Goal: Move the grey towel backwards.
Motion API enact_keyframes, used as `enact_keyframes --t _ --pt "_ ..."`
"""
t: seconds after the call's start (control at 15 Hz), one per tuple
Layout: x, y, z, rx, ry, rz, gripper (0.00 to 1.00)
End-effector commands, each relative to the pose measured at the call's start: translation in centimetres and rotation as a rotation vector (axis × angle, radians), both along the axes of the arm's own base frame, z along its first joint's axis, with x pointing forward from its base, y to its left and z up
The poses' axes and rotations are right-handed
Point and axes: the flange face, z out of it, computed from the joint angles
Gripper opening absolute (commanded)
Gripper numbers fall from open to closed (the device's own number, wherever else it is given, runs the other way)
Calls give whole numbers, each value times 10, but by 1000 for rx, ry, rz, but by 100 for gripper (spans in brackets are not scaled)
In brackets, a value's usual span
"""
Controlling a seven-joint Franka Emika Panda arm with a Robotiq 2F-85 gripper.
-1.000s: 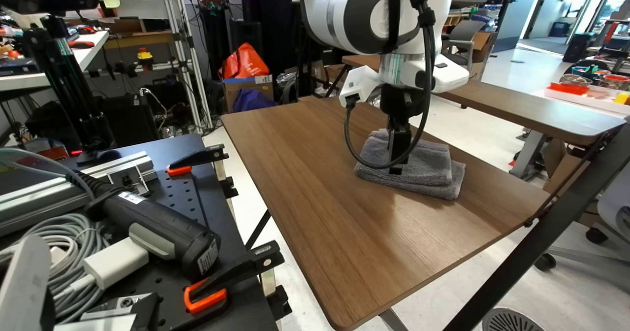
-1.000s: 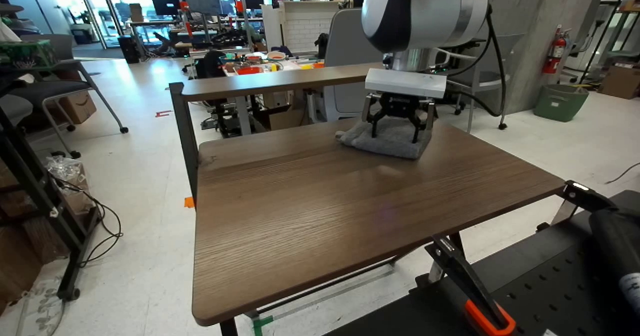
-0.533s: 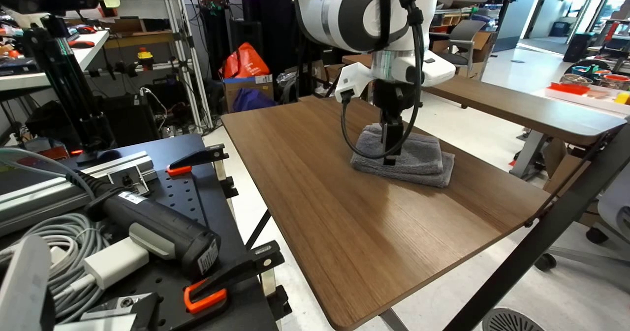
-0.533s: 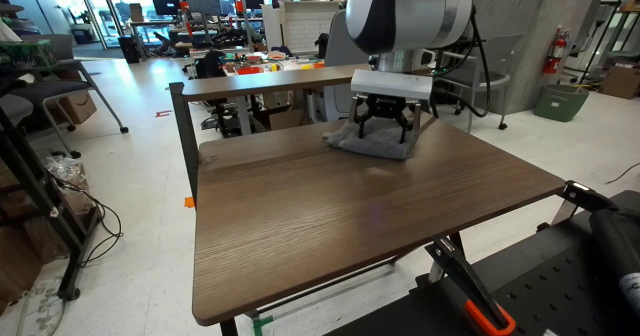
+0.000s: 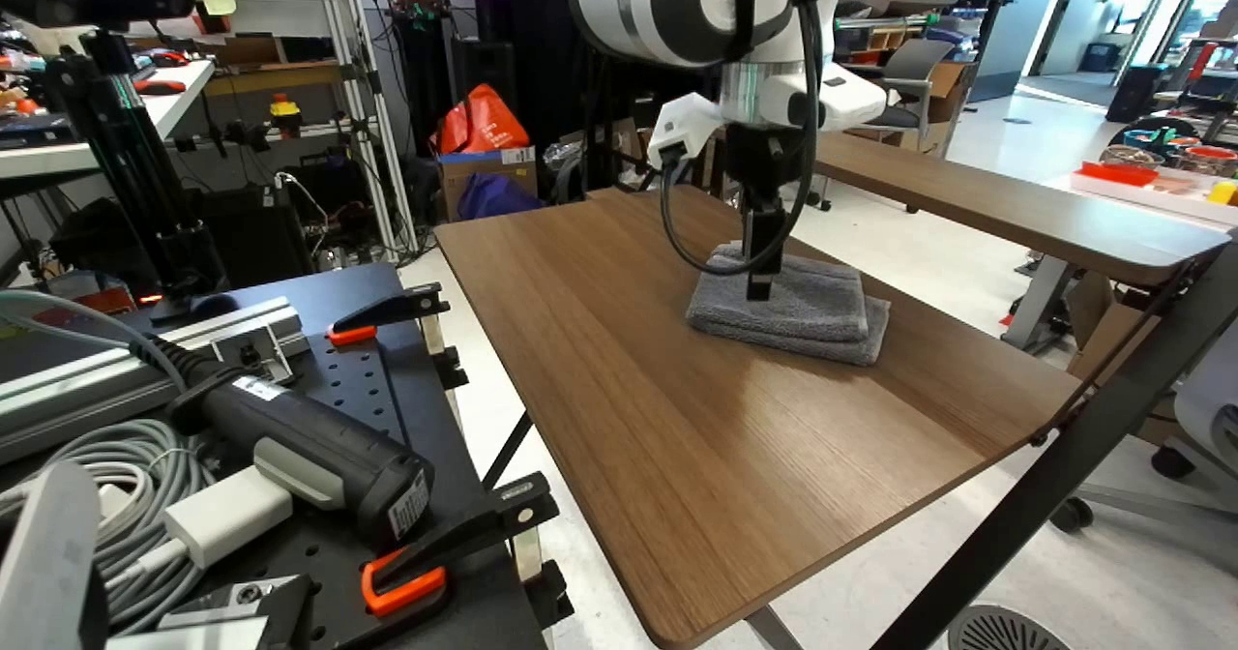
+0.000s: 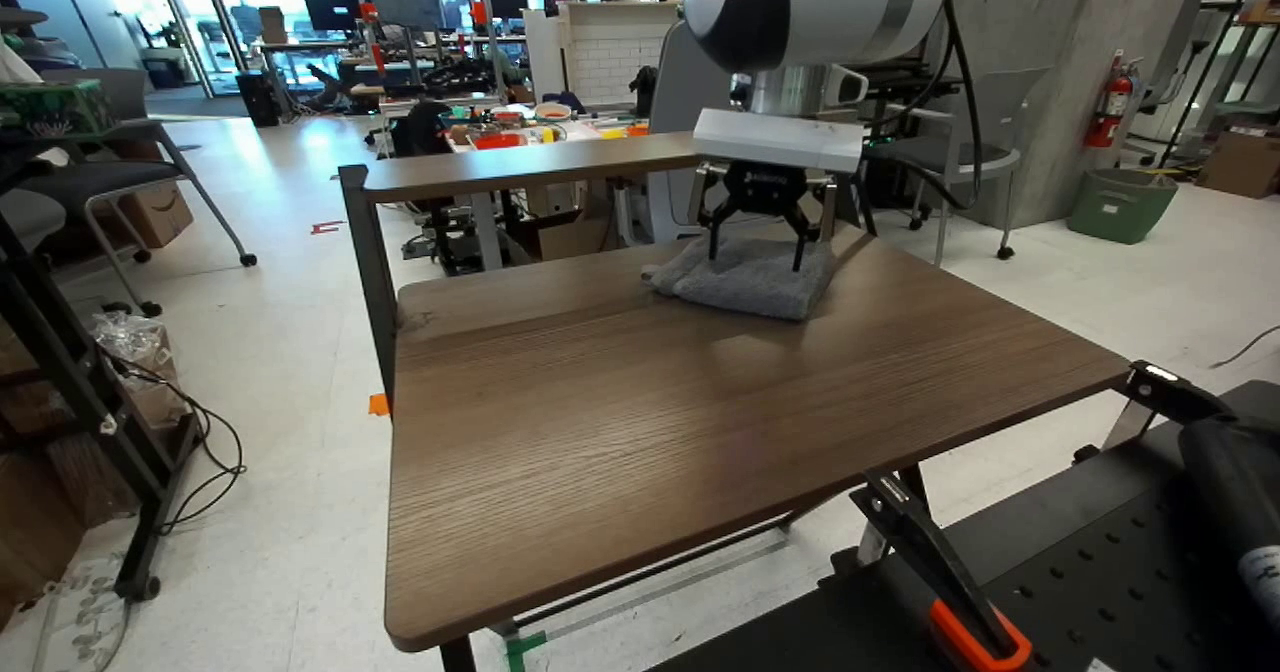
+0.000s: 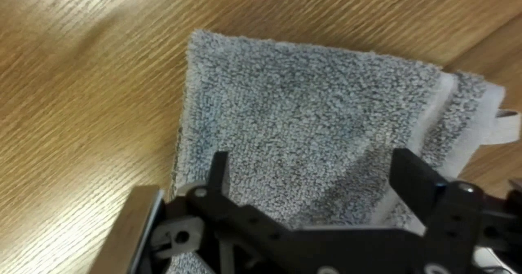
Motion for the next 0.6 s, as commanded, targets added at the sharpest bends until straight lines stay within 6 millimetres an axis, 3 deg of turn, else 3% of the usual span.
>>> enact_keyframes --t 0.0,0.07,0.13,0.33,0.53 --pt "-33 9 61 15 -14 17 100" --pt "-41 10 75 15 -14 25 100" --pt "-13 8 41 12 -25 12 100" --pt "-31 10 72 21 -27 18 100" --pt "-37 9 72 20 -18 19 100"
